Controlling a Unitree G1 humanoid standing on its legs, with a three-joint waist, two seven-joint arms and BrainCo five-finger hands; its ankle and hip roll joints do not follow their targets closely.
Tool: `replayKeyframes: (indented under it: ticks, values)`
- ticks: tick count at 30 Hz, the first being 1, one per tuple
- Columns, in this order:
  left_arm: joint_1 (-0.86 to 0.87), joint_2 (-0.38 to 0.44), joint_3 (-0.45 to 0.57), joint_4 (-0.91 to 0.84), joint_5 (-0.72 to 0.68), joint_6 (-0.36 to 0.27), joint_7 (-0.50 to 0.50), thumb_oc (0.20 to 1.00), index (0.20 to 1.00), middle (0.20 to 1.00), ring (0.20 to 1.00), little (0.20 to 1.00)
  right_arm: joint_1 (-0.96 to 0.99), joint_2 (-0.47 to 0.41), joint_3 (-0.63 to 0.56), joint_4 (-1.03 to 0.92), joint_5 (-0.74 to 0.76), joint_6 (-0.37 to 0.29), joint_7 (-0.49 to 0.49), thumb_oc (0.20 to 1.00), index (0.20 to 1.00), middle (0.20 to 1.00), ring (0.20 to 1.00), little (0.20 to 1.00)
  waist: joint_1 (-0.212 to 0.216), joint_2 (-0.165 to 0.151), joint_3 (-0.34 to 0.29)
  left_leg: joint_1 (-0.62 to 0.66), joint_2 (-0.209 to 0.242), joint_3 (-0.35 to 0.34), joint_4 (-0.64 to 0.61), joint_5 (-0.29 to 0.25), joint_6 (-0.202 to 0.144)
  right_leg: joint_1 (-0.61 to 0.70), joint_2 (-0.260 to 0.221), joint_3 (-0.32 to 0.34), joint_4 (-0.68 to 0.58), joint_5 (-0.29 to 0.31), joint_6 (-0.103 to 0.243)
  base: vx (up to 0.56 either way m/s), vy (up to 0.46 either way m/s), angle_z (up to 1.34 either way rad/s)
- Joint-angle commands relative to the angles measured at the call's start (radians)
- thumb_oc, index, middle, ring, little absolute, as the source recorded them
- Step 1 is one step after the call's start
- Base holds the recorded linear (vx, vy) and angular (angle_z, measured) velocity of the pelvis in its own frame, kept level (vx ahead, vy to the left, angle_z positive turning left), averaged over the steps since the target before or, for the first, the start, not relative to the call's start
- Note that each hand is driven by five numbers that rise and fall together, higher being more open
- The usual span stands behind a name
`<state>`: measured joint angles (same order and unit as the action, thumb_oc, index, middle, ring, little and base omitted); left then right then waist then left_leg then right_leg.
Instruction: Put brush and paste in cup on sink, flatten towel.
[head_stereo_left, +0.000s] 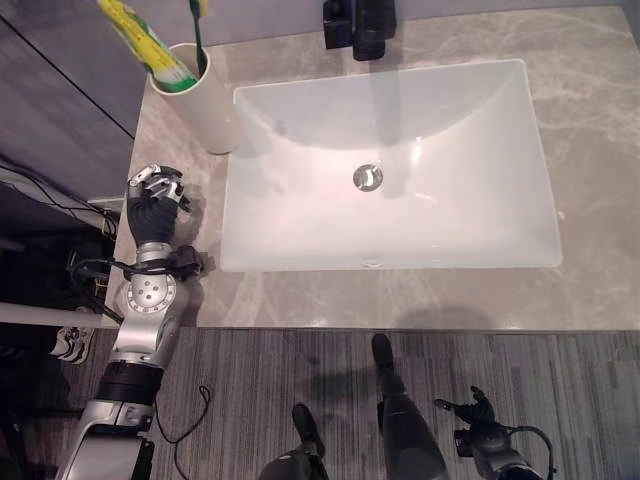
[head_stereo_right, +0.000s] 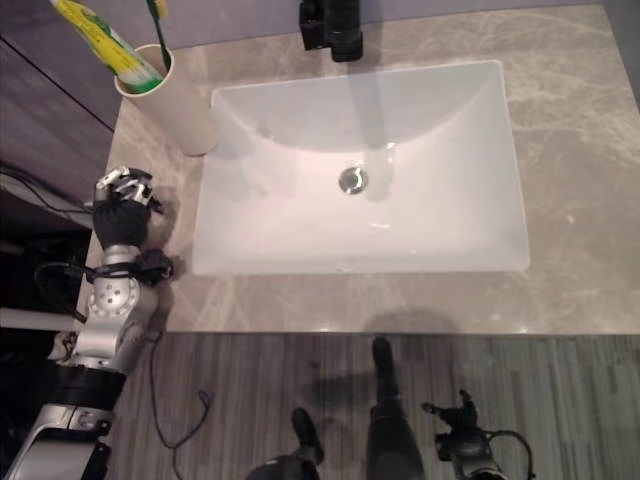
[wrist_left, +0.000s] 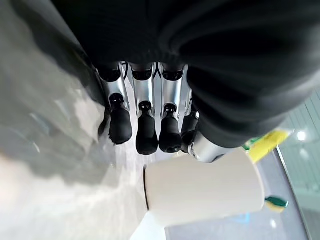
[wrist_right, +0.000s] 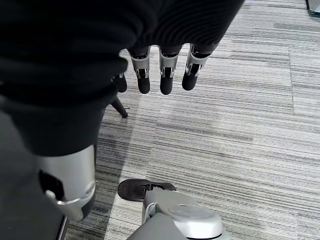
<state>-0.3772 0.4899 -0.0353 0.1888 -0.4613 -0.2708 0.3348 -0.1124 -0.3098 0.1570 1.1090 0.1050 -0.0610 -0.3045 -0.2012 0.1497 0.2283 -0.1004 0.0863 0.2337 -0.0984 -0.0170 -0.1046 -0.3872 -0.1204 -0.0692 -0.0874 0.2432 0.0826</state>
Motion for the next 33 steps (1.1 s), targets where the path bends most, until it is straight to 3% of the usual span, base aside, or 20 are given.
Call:
replayKeyframes:
  ticks: [1,11,17,24,33]
  values:
    - [0.015,0.003,0.026,0.051,-0.013,0.002,-0.030,0.200,0.200,0.200,0.200,0.200,-0.013,0.011,0.004,0.030,0.001,0.011,-0.002,1.000,1.000,1.000,1.000,1.000,-0.007,-0.015,0.013,0.121,-0.047,-0.007,0.011,-0.020,0.000,0.001,-0.022,0.012,0.031,-0.001,0.041,-0.04,0.012,0.01]
    - [0.137,0.057,-0.014,-0.136,-0.101,-0.013,-0.189,0.200,0.200,0.200,0.200,0.200,-0.012,-0.003,-0.007,0.038,-0.011,0.008,0.028,1.000,1.000,1.000,1.000,1.000,0.003,0.001,0.014,0.116,-0.056,0.001,0.011,-0.030,0.003,-0.004,-0.021,0.026,0.032,0.000,0.038,-0.02,0.011,-0.03]
    - [0.133,0.096,-0.047,-0.183,-0.118,-0.012,-0.225,0.200,0.200,0.200,0.200,0.200,-0.008,-0.009,-0.009,0.034,-0.017,0.005,0.036,1.000,1.000,1.000,1.000,1.000,0.001,0.014,0.012,0.113,-0.058,0.003,0.011,-0.026,0.000,-0.007,-0.021,0.027,0.032,0.000,0.037,-0.01,0.002,-0.05]
    - [0.081,0.103,-0.049,-0.142,-0.101,-0.012,-0.195,0.200,0.200,0.200,0.200,0.200,-0.004,-0.019,-0.009,0.026,-0.021,0.001,0.028,1.000,1.000,1.000,1.000,1.000,-0.004,0.024,0.010,0.110,-0.056,0.006,0.011,-0.021,-0.002,-0.009,-0.015,0.028,0.028,-0.002,0.036,-0.01,-0.008,-0.03]
    - [-0.077,0.082,-0.035,0.023,-0.027,-0.011,-0.084,0.200,0.200,0.200,0.200,0.200,0.004,-0.021,0.001,0.023,-0.013,-0.006,0.008,1.000,1.000,1.000,1.000,1.000,-0.018,0.022,0.011,0.110,-0.050,0.016,0.011,-0.005,-0.006,-0.016,-0.001,0.029,0.026,-0.008,0.033,0.01,-0.009,-0.03]
